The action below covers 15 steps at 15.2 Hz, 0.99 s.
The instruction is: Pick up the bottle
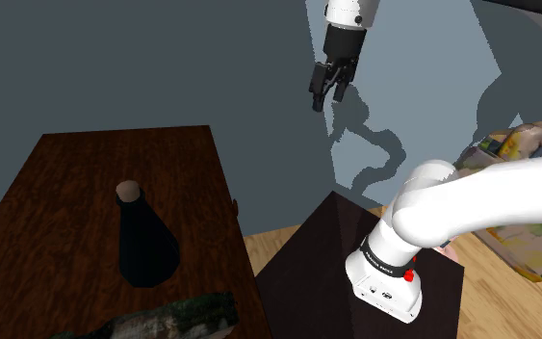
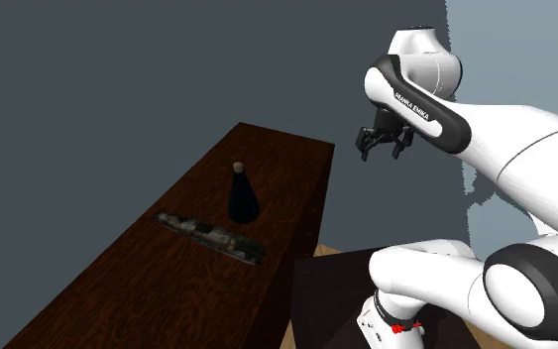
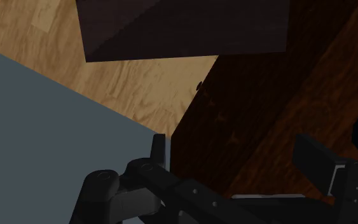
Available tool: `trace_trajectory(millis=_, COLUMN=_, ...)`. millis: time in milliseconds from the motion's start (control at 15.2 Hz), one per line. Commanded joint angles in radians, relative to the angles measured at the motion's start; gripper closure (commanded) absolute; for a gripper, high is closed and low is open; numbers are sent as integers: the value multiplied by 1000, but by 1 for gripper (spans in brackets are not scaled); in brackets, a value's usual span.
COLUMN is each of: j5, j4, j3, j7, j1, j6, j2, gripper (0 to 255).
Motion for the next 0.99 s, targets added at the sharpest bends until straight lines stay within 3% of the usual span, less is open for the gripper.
trace_trajectory(millis=0, j5=0, j4=0, j3=0, j7=0, j1=0, j6=0, j2=0, gripper=0)
trace_trajectory(millis=528, j5=115, j4=54, j3=196, j7=242, j1=30, j6=58, j2=119, gripper=0)
trace_trajectory(millis=924, j5=161, j4=149, j3=340, j7=424, j1=36, j6=107, j2=265, gripper=0)
